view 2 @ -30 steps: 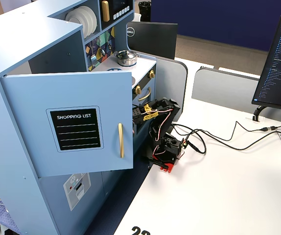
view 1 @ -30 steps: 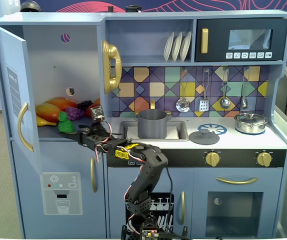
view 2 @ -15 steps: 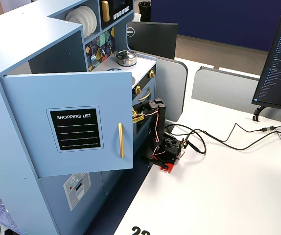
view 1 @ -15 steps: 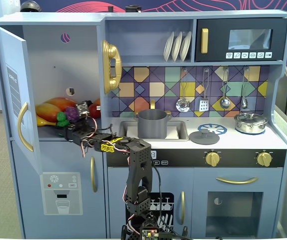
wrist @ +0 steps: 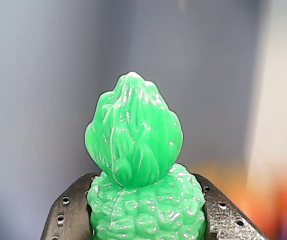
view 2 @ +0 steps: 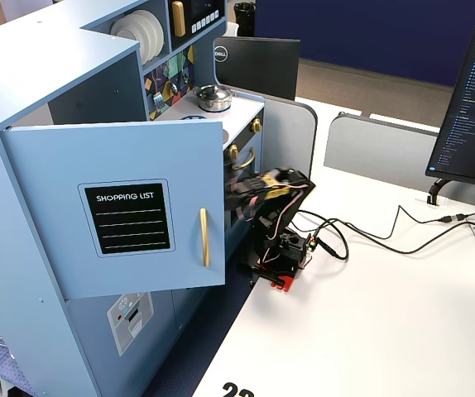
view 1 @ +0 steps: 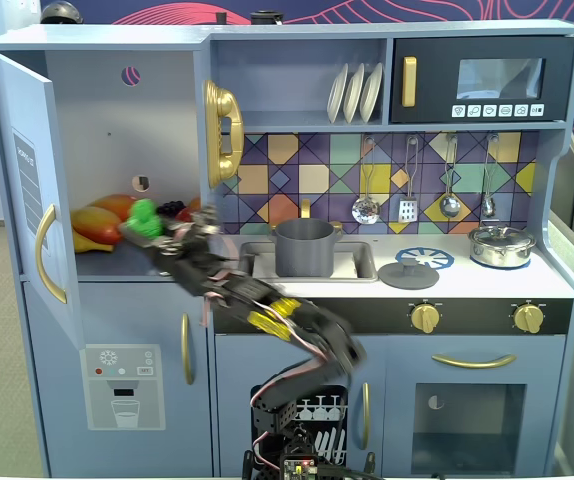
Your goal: Pick up the green pineapple from the left cabinet and place it in the gray recipient
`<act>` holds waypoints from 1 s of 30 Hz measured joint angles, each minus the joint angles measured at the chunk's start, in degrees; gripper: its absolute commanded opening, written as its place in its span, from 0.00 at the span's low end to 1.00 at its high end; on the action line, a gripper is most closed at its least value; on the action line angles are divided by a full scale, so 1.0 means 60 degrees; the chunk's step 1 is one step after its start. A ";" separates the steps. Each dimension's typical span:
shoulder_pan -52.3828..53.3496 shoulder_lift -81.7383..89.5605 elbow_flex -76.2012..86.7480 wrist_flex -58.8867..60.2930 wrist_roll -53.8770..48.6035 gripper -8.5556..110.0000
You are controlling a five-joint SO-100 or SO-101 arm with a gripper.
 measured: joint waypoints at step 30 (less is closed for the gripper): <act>0.9873 -0.4995 -0.5259 0.5083 0.2388 0.15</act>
